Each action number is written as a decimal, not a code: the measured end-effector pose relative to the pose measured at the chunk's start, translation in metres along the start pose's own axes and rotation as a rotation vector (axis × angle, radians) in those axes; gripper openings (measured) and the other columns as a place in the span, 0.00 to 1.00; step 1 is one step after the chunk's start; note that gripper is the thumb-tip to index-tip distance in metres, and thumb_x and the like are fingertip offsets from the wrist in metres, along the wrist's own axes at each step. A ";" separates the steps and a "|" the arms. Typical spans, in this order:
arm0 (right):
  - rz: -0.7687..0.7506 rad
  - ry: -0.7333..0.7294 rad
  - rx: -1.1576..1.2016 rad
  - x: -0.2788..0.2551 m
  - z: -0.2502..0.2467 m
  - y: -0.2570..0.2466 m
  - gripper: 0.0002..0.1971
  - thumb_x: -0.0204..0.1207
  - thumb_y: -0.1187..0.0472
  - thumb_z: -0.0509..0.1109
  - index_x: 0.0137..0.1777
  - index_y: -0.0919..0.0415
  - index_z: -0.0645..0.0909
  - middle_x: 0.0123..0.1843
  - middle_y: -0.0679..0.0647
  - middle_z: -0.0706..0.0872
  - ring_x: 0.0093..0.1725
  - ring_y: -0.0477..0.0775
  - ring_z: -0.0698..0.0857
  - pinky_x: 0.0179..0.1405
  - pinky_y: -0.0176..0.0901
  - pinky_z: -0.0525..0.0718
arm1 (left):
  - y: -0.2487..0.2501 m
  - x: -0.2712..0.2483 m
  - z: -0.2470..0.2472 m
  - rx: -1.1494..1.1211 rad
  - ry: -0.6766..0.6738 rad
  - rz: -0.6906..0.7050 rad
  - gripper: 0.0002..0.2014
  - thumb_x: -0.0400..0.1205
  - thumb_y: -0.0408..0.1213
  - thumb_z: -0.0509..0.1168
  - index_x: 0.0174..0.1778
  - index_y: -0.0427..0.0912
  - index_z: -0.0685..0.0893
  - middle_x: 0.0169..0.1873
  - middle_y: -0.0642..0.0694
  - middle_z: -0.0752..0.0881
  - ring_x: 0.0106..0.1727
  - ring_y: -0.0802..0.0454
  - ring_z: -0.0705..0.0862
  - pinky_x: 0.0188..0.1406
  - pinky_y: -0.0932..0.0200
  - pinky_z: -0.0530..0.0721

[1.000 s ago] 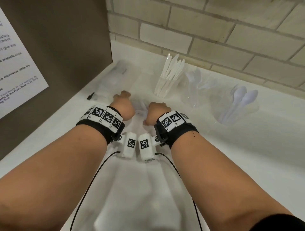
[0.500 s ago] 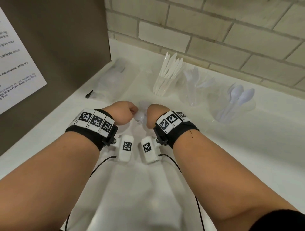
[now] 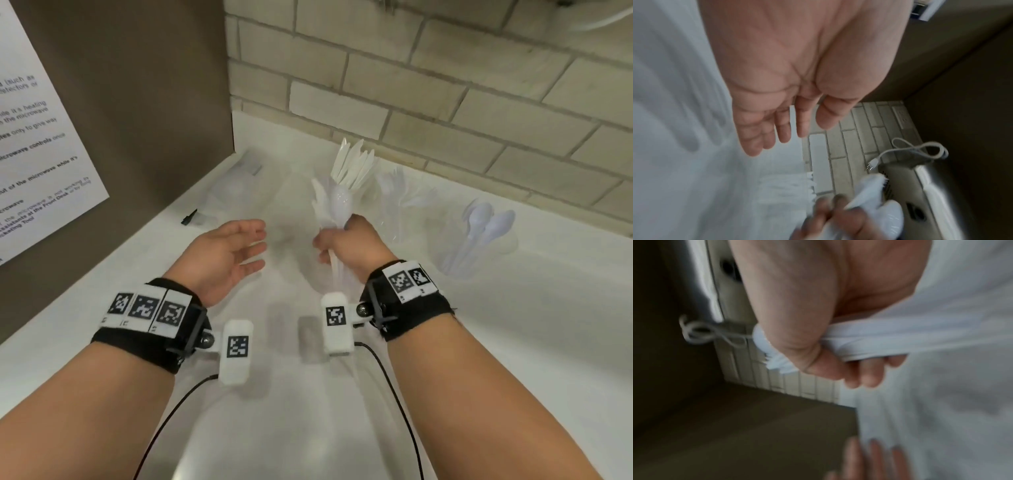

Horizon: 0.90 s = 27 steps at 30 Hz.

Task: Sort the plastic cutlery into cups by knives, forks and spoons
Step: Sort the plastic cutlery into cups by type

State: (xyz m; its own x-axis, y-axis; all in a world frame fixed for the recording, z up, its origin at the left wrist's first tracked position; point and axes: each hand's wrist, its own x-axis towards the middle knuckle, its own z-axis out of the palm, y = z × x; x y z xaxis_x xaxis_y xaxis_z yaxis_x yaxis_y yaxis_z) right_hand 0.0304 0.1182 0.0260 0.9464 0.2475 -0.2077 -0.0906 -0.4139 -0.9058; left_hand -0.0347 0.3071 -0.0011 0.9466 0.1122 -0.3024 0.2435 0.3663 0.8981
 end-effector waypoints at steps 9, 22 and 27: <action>-0.380 -0.059 0.782 -0.020 0.010 -0.049 0.08 0.72 0.71 0.68 0.37 0.58 0.77 0.25 0.52 0.75 0.27 0.53 0.76 0.39 0.48 0.82 | 0.002 -0.002 0.036 -0.196 -0.329 -0.426 0.32 0.85 0.58 0.47 0.65 0.31 0.77 0.64 0.24 0.80 0.67 0.30 0.80 0.65 0.40 0.80; -0.275 -0.078 0.655 -0.021 0.024 -0.025 0.08 0.75 0.69 0.72 0.41 0.57 0.78 0.28 0.57 0.79 0.31 0.58 0.82 0.30 0.44 0.82 | 0.003 0.000 0.040 -0.405 -0.333 -0.346 0.30 0.87 0.54 0.47 0.67 0.33 0.81 0.70 0.35 0.79 0.69 0.39 0.79 0.71 0.41 0.75; -0.258 -0.181 0.596 -0.023 0.024 -0.019 0.13 0.75 0.72 0.71 0.33 0.59 0.74 0.20 0.54 0.74 0.20 0.51 0.74 0.23 0.39 0.76 | 0.015 -0.008 0.047 -0.222 -0.502 -0.231 0.26 0.83 0.59 0.52 0.55 0.44 0.87 0.40 0.47 0.83 0.51 0.44 0.81 0.63 0.40 0.73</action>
State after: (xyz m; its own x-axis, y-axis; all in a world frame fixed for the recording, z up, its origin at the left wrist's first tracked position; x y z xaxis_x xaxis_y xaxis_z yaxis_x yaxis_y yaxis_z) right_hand 0.0027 0.1413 0.0387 0.8985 0.4378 0.0306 -0.0736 0.2190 -0.9729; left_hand -0.0293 0.2685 0.0294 0.8718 -0.4240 -0.2452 0.4559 0.5197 0.7225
